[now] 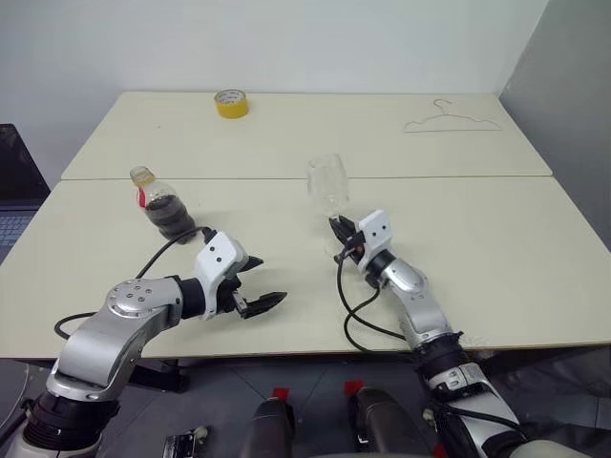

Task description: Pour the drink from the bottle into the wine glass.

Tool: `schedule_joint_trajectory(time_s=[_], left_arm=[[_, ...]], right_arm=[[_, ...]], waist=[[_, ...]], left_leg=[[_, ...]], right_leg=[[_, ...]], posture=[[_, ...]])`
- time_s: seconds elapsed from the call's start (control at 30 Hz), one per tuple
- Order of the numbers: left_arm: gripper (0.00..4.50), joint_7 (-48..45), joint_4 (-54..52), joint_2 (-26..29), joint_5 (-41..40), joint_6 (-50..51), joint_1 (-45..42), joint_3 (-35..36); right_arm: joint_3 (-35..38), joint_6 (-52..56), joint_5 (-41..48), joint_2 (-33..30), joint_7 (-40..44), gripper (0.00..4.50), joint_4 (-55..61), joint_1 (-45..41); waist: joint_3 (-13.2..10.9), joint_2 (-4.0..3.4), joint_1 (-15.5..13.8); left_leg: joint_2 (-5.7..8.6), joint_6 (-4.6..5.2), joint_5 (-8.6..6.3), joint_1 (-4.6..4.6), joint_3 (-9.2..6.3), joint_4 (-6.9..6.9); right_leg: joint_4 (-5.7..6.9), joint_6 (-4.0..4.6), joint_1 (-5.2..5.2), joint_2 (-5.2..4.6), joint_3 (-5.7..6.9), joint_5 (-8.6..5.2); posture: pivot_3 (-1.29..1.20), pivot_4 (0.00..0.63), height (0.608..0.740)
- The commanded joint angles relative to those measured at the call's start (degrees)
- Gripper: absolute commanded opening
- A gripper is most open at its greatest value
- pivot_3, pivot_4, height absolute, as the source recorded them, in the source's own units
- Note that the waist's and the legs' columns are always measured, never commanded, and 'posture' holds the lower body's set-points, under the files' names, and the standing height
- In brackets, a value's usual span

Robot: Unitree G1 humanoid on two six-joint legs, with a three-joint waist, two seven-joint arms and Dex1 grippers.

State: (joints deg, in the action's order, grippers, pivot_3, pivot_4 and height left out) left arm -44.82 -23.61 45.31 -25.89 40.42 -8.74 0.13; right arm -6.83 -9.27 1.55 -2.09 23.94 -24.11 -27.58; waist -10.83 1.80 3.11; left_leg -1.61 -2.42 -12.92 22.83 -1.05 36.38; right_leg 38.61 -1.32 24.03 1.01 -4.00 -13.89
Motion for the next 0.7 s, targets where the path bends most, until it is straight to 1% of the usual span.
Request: schedule_joint_trajectory(time_s=[0.03, 0.23, 0.43, 0.5, 0.53, 0.57, 0.7], left_arm=[[4.5, -0.9, -0.1, -0.1, 0.6, -1.5, -0.9, -0.1], [4.5, -1.4, 0.6, -0.2, 1.0, -2.1, -1.4, -0.5], [4.5, -1.7, 1.1, 0.0, 1.3, -2.4, -1.5, -0.5], [4.5, -1.7, 1.2, 0.1, 1.5, -2.5, -1.5, -0.5], [4.5, -1.7, 1.2, 0.1, 1.5, -2.6, -1.4, -0.4], [4.5, -1.8, 1.2, 0.1, 1.6, -2.6, -1.4, -0.4], [4.5, -1.8, 1.2, -0.1, 1.7, -2.6, -1.2, -0.2]], right_arm=[[0.2, 2.5, 0.5, -2.0, 1.4, 0.08, 2.3, 2.2], [-0.1, 3.5, 0.7, -4.0, 3.5, 0.08, 3.3, 3.0], [-0.6, 6.5, 3.4, -3.8, 7.1, 0.08, 3.4, 2.5], [-0.5, 7.2, 3.8, -3.6, 7.4, 0.8, 3.6, 2.4], [-0.5, 7.4, 3.9, -3.6, 7.4, 1.01, 3.8, 2.4], [-0.5, 7.7, 4.0, -3.5, 7.6, 1.33, 3.9, 2.4], [-0.6, 8.3, 4.2, -3.7, 8.3, 2.73, 4.4, 2.7]], waist=[[0.0, 0.0, 0.0], [0.0, 0.01, 0.0], [0.0, 0.01, 0.1], [0.0, 0.04, 0.1], [0.0, 0.05, 0.1], [0.0, 0.04, 0.1], [0.0, 0.04, 0.2]], left_leg=[[0.0, 0.0, 0.0, 0.0, 0.01, 0.02], [0.01, 0.0, 0.0, 0.0, -0.02, 0.18], [0.01, 0.0, 0.0, 0.0, -0.02, 0.33], [0.0, 0.0, 0.0, 0.0, -0.02, 0.35], [0.0, 0.0, 0.0, 0.0, -0.02, 0.35], [0.0, 0.0, 0.0, 0.01, -0.02, 0.36], [-0.01, 0.0, 0.0, 0.07, -0.01, 0.35]], right_leg=[[0.01, 0.0, 0.0, 0.0, 0.0, 0.0], [0.16, 0.01, 0.0, 0.01, 0.01, -0.01], [0.22, 0.03, -0.03, 0.02, 0.01, -0.02], [0.23, 0.03, -0.04, 0.02, 0.01, -0.02], [0.23, 0.03, -0.04, 0.03, 0.02, -0.02], [0.23, 0.05, -0.02, 0.05, 0.02, -0.03], [0.25, 0.03, 0.04, 0.08, 0.01, -0.02]], posture=[[0.0, 0.15, 0.74], [0.0, 0.15, 0.74], [0.0, 0.15, 0.74], [0.0, 0.15, 0.74], [0.0, 0.15, 0.74], [0.0, 0.15, 0.74], [0.0, 0.15, 0.74]])
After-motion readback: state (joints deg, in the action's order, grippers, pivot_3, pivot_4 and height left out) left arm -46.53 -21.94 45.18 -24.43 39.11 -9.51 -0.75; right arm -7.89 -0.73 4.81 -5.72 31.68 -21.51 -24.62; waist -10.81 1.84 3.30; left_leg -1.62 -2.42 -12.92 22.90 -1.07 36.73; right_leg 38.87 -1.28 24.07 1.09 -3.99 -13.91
